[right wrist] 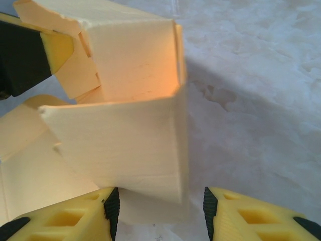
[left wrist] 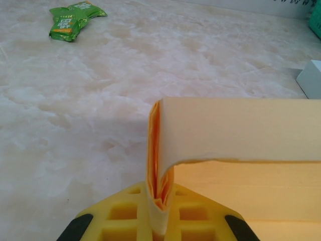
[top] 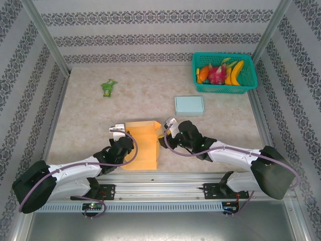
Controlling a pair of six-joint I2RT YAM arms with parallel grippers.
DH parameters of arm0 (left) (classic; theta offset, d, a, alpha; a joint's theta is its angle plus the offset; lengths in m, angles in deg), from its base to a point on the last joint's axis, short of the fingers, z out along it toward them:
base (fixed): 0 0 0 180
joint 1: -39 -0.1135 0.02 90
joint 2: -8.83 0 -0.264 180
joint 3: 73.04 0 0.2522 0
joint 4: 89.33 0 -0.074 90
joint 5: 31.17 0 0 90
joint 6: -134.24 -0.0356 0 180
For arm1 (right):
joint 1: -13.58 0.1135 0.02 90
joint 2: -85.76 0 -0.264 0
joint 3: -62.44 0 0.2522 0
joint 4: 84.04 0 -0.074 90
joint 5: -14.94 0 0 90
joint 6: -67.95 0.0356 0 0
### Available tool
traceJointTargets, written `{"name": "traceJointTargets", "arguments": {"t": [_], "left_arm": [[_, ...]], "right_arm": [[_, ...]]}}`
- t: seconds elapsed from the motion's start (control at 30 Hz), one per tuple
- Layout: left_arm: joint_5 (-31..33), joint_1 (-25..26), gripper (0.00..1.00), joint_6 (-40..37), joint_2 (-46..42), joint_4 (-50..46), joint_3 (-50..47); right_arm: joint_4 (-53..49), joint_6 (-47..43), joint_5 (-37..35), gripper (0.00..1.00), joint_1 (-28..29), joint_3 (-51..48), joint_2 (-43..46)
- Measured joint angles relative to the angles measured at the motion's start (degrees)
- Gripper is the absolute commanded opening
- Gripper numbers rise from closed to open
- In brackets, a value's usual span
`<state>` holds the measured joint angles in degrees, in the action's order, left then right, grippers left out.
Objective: Fold the paper box
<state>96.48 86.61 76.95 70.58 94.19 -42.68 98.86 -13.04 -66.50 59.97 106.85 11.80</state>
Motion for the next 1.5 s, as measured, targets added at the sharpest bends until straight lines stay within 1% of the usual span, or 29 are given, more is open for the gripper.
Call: {"name": "traceJointTargets", "arguments": {"t": [0.47, 0.7, 0.93, 1.2, 1.33, 1.43, 1.5], "left_arm": [[0.0, -0.1, 0.00, 0.0, 0.0, 0.1, 0.0], [-1.2, -0.1, 0.00, -0.5, 0.1, 1.6, -0.2], [-1.7, -0.1, 0.00, -0.6, 0.3, 2.7, -0.2], [-0.2, -0.1, 0.00, 0.6, 1.9, 1.3, 0.4], [0.4, -0.1, 0.00, 1.1, 3.5, 1.2, 0.8], [1.6, -0.1, 0.00, 1.7, 5.9, 1.2, 1.2], [2.1, -0.1, 0.00, 2.2, 7.4, 1.2, 1.6]], "right_arm": [[1.0, 0.2, -9.3, 0.42, 4.0, 2.7, -4.3], [3.2, 1.5, -14.9, 0.40, 4.2, 2.7, -4.3], [5.2, 2.3, -15.6, 0.40, 4.8, 2.7, -4.7], [7.4, 2.6, -15.0, 0.40, 7.1, 3.1, -8.7], [8.5, 2.9, -15.9, 0.39, 8.3, 4.1, -10.8], [9.1, 3.3, -18.4, 0.36, 9.5, 4.8, -12.9], [9.8, 4.2, -20.4, 0.31, 10.0, 5.0, -14.1]]}}
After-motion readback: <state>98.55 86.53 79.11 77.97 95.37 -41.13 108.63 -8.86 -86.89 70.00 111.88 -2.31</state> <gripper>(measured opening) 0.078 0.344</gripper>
